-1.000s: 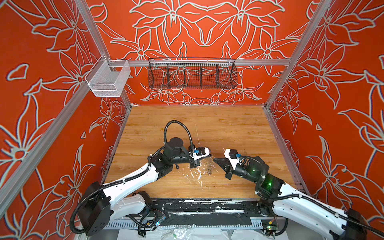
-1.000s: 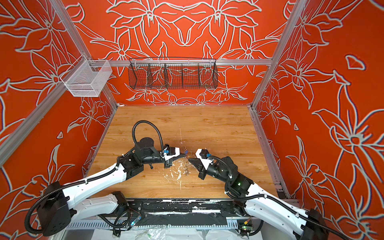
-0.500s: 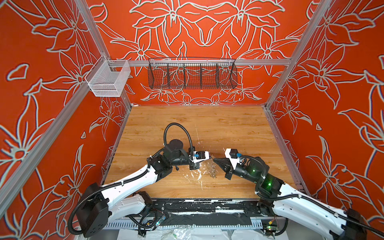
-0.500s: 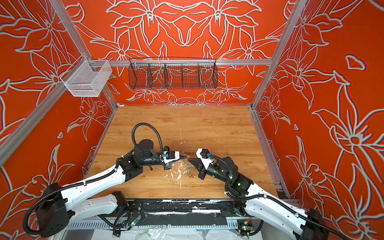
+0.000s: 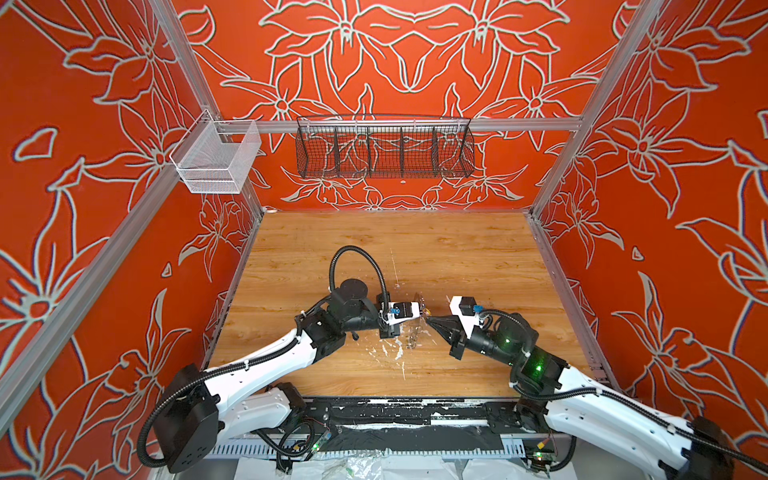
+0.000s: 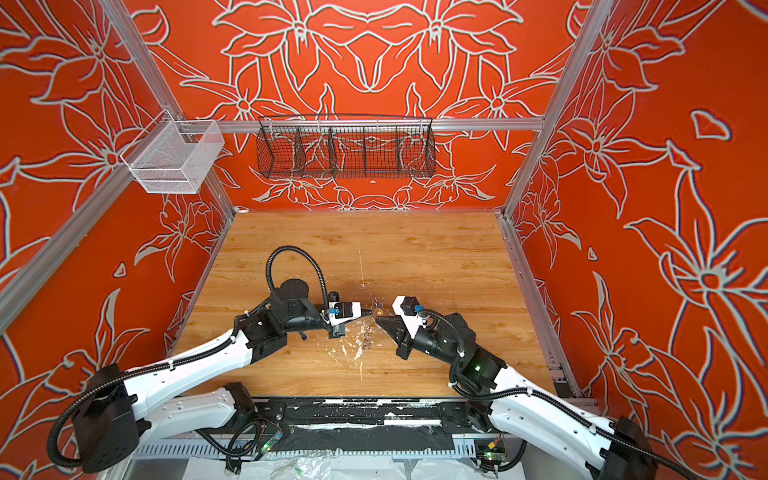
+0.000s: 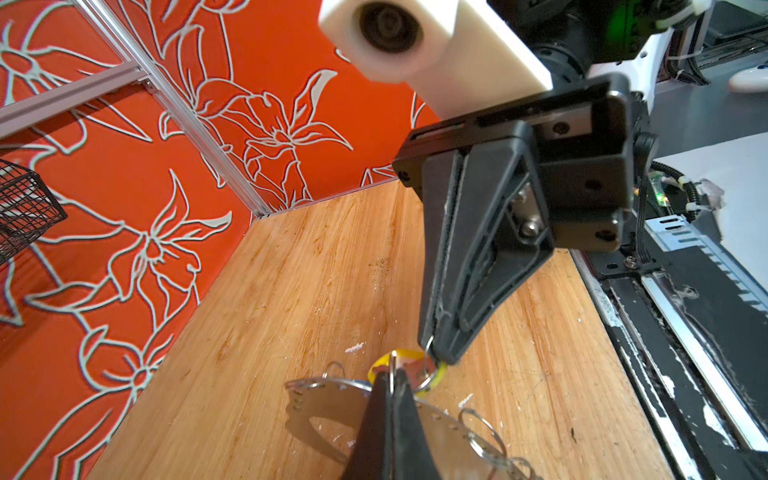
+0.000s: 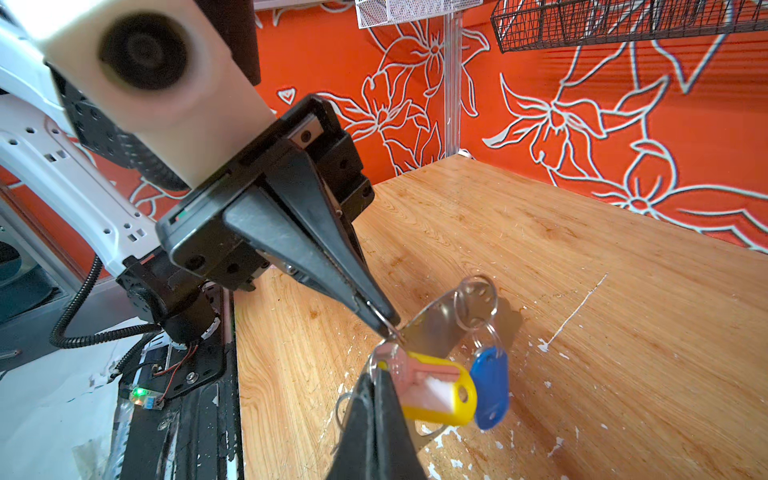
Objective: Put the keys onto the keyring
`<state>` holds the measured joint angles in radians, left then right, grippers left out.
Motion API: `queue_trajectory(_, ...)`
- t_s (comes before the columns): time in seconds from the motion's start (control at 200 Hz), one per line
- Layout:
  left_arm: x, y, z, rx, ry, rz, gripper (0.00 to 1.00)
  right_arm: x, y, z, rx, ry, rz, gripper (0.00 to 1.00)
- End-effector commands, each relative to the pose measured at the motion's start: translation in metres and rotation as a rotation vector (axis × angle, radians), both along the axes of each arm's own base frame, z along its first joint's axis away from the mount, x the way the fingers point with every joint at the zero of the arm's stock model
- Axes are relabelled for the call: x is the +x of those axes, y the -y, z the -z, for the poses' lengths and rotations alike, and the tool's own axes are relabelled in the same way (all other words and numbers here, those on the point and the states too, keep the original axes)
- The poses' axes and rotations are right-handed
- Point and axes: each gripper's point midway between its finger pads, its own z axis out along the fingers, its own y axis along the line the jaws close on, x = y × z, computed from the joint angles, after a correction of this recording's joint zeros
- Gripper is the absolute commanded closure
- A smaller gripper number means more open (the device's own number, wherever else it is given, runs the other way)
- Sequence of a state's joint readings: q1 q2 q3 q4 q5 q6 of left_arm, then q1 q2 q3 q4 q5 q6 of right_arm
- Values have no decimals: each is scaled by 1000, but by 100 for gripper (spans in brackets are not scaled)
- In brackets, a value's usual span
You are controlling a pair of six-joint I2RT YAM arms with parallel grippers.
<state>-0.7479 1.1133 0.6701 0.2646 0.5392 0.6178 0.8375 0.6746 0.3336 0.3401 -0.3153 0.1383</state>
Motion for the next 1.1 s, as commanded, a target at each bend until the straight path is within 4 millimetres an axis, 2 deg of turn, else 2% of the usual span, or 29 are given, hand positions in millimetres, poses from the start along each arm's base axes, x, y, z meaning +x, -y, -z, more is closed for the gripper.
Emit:
queue_trajectory(0.0,-4,6,-5,-7,51,31,100,-4,-3,-11,43,6,-21,100)
queue_trajectory(0.576,-6,8,6,24,92,44,100,4,1,-9,51,-22,29,100)
queue_trajectory(0.806,-12,7,11,21,135,67,100,10,4,-7,50,-43,68,100)
queue_trajectory(1.096,-13,6,7,7,145,62,100,11,2,-5,42,-52,67,100)
